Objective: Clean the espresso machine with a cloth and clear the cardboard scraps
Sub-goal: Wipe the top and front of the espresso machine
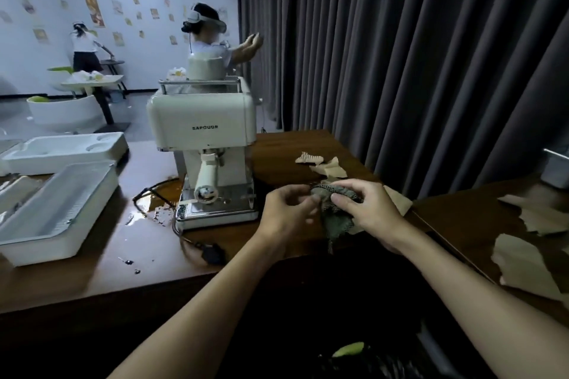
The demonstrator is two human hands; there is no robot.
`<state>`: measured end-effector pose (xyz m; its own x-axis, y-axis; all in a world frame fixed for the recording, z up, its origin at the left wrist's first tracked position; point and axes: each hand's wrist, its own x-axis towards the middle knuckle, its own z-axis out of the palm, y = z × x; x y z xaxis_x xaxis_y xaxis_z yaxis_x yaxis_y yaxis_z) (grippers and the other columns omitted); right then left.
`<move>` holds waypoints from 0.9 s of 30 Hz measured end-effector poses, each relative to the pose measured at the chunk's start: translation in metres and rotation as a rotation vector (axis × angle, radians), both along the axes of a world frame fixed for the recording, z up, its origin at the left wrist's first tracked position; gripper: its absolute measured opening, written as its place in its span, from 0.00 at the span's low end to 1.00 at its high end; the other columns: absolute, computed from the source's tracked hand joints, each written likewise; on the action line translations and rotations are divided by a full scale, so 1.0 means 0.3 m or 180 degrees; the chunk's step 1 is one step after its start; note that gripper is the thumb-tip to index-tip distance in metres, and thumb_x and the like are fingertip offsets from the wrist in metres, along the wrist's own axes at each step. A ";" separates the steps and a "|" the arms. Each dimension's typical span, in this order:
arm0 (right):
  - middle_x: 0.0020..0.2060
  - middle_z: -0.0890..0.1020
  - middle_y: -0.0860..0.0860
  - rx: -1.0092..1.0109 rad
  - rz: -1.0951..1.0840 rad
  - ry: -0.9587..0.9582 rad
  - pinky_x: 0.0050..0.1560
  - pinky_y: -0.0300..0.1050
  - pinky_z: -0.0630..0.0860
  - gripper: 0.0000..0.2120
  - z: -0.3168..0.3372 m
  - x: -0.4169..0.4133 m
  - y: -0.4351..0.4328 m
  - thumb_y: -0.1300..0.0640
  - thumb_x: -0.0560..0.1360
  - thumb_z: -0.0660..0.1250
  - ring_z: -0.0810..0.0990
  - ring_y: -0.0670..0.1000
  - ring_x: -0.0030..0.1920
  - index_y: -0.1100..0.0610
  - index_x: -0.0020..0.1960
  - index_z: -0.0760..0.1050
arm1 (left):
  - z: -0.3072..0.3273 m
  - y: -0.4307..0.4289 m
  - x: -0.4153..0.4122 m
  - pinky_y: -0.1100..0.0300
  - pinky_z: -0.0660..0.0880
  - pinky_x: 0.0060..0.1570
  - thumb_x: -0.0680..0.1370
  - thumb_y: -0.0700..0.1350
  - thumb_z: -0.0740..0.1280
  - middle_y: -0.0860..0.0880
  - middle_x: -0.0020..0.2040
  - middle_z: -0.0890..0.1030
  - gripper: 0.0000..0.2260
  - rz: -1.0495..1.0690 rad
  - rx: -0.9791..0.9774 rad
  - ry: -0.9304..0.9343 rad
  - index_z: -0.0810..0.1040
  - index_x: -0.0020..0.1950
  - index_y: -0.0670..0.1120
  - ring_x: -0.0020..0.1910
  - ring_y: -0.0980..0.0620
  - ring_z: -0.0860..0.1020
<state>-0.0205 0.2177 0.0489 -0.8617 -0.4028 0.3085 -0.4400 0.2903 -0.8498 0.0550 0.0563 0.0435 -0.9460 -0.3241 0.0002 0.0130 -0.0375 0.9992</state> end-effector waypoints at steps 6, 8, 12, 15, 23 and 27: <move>0.48 0.85 0.50 -0.0243 0.0487 -0.0310 0.47 0.39 0.81 0.09 0.037 -0.030 0.010 0.60 0.77 0.68 0.84 0.45 0.48 0.56 0.57 0.81 | 0.023 0.061 -0.029 0.58 0.81 0.40 0.78 0.40 0.72 0.40 0.55 0.83 0.10 0.0294 0.0490 0.0060 0.80 0.58 0.42 0.42 0.50 0.83; 0.47 0.85 0.49 -0.0330 0.0537 -0.0279 0.46 0.36 0.79 0.09 0.046 -0.044 0.001 0.60 0.77 0.68 0.84 0.44 0.48 0.57 0.56 0.81 | 0.025 0.046 -0.043 0.60 0.79 0.39 0.77 0.40 0.73 0.40 0.54 0.84 0.06 0.0401 0.0469 -0.0001 0.82 0.53 0.42 0.43 0.51 0.83; 0.45 0.84 0.51 -0.0302 0.0458 0.0034 0.47 0.35 0.79 0.08 0.075 -0.086 -0.012 0.62 0.77 0.68 0.82 0.39 0.44 0.62 0.55 0.82 | 0.029 0.011 -0.064 0.62 0.79 0.41 0.76 0.40 0.73 0.46 0.47 0.85 0.00 0.0594 -0.0046 0.0104 0.83 0.46 0.44 0.42 0.53 0.83; 0.45 0.84 0.59 -0.0322 0.0358 0.0133 0.46 0.44 0.80 0.07 0.087 -0.139 -0.020 0.62 0.78 0.67 0.83 0.51 0.46 0.65 0.50 0.82 | 0.033 -0.022 -0.076 0.66 0.77 0.34 0.77 0.38 0.72 0.47 0.43 0.85 0.02 0.0631 -0.0384 0.0337 0.83 0.46 0.44 0.38 0.55 0.82; 0.48 0.84 0.56 -0.0027 0.0216 0.0160 0.56 0.55 0.79 0.13 0.067 -0.205 -0.104 0.55 0.76 0.70 0.82 0.55 0.52 0.63 0.54 0.81 | 0.044 -0.124 -0.114 0.67 0.77 0.39 0.77 0.38 0.72 0.49 0.43 0.83 0.08 0.0760 -0.1351 0.0529 0.81 0.46 0.51 0.44 0.53 0.81; 0.48 0.84 0.55 0.0484 0.0541 -0.0210 0.51 0.51 0.81 0.11 0.039 -0.212 -0.148 0.55 0.76 0.70 0.83 0.56 0.49 0.59 0.56 0.80 | 0.032 -0.161 -0.103 0.72 0.71 0.39 0.78 0.38 0.70 0.52 0.45 0.80 0.07 0.0688 -0.2348 -0.0018 0.84 0.54 0.45 0.46 0.54 0.79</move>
<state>-0.0841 0.1733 0.0606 -0.7937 -0.5815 0.1786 -0.4385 0.3435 -0.8305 0.0242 0.0079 0.0532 -0.8623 -0.4196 0.2836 -0.0608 0.6417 0.7646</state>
